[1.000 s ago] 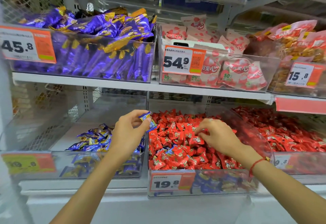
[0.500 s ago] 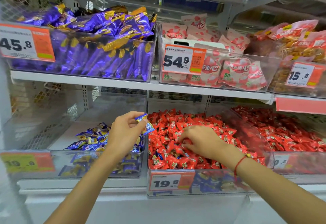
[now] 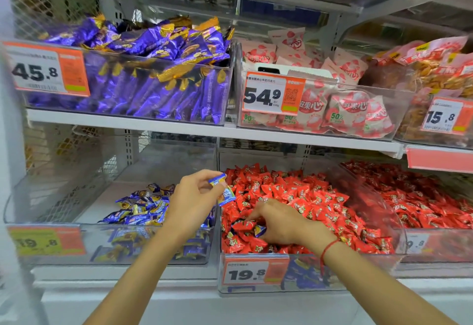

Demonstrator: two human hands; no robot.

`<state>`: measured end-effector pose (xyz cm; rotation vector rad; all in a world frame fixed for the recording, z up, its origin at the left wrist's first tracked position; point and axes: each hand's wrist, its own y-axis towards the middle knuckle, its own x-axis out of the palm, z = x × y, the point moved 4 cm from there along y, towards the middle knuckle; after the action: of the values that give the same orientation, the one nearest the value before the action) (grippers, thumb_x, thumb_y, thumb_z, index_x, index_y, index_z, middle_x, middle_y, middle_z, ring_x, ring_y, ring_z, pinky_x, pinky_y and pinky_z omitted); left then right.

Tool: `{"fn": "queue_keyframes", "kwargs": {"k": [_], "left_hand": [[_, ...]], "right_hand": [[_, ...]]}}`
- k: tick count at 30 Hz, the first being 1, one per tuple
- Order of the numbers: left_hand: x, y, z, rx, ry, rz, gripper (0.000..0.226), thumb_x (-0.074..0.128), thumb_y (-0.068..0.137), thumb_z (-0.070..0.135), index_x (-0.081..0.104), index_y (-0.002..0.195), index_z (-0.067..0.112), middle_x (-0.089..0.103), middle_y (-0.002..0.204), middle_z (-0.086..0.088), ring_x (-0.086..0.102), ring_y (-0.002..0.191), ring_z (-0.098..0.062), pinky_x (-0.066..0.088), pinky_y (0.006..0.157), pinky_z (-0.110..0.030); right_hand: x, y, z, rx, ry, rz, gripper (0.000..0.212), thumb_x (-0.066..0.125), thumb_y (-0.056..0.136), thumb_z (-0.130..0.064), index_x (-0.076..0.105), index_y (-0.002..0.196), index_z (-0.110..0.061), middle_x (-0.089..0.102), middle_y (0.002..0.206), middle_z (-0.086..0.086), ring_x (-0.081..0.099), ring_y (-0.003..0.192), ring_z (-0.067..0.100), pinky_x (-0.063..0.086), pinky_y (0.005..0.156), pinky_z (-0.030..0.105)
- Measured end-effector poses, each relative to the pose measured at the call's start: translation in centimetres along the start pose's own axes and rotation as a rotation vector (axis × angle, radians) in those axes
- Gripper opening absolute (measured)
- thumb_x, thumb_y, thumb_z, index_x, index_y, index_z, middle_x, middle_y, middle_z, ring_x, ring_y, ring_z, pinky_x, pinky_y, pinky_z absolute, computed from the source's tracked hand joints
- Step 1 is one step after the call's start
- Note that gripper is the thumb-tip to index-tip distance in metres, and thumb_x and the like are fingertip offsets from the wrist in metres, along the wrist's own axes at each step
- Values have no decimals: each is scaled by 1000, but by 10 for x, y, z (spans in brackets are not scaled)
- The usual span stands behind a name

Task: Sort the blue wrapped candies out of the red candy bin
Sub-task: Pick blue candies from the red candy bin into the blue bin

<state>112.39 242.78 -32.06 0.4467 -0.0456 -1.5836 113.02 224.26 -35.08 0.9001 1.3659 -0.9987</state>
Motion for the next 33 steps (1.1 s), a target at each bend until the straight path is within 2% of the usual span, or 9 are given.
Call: {"fn": "queue_keyframes", "kwargs": {"k": [3,8,13,15,20,23,27,30,33], "left_hand": [[-2,-1,1,1,15,-19,16,64,91,25,68,107,26,70,88,7,66,85,-3,55,86,-39],[-1,0,2,-3,52,-19,23,63,92,25,67,114,22,70,89,7,66,85,-3,55,85,-38],[10,-3,7,39,140,3,20,62,92,30,66,111,29,70,91,8,65,87,-3,54,85,-40],[17,-7,12,98,184,11,20,63,91,32,67,111,31,71,89,9,66,87,-3,54,86,-37],[25,-14,20,210,292,18,20,60,92,39,72,107,33,72,80,14,66,80,3,53,80,-29],[30,-18,24,241,329,-27,33,48,93,53,67,83,29,58,63,10,54,63,3,43,64,-26],[25,-19,26,312,300,-6,15,58,86,57,67,89,45,68,74,15,62,72,-1,51,69,-32],[0,-12,28,296,289,195,22,57,87,55,70,93,38,67,67,11,63,66,-5,52,67,-33],[-39,-1,17,155,391,395,26,51,91,56,69,97,37,69,76,10,65,78,-17,49,72,-36]], "right_hand": [[-2,-1,1,2,32,109,34,67,83,-21,68,116,-22,68,113,2,58,107,23,45,85,31],[-15,-22,22,84,271,341,9,71,83,-29,78,87,-26,68,72,-10,58,67,9,38,60,19],[-21,-38,25,179,723,457,7,75,82,-28,76,84,-34,74,76,-7,65,71,12,52,70,35],[-28,-38,14,151,811,423,10,73,84,-23,78,91,-19,75,82,0,68,74,11,53,73,32],[-35,-36,-10,198,764,203,11,69,87,-19,75,87,-10,75,79,7,56,44,4,41,48,16],[-39,-35,-13,209,667,247,12,70,85,-22,77,88,-12,74,75,7,60,53,10,47,57,23],[-46,-37,-17,118,785,323,5,73,83,-21,76,84,-17,72,67,3,65,57,10,51,60,25],[-42,-35,-13,127,922,394,17,75,81,-18,74,98,-21,74,74,1,70,69,12,53,68,22],[-28,-20,-4,184,702,401,12,67,88,-18,75,96,-22,74,89,-1,66,74,10,56,76,25]]}}
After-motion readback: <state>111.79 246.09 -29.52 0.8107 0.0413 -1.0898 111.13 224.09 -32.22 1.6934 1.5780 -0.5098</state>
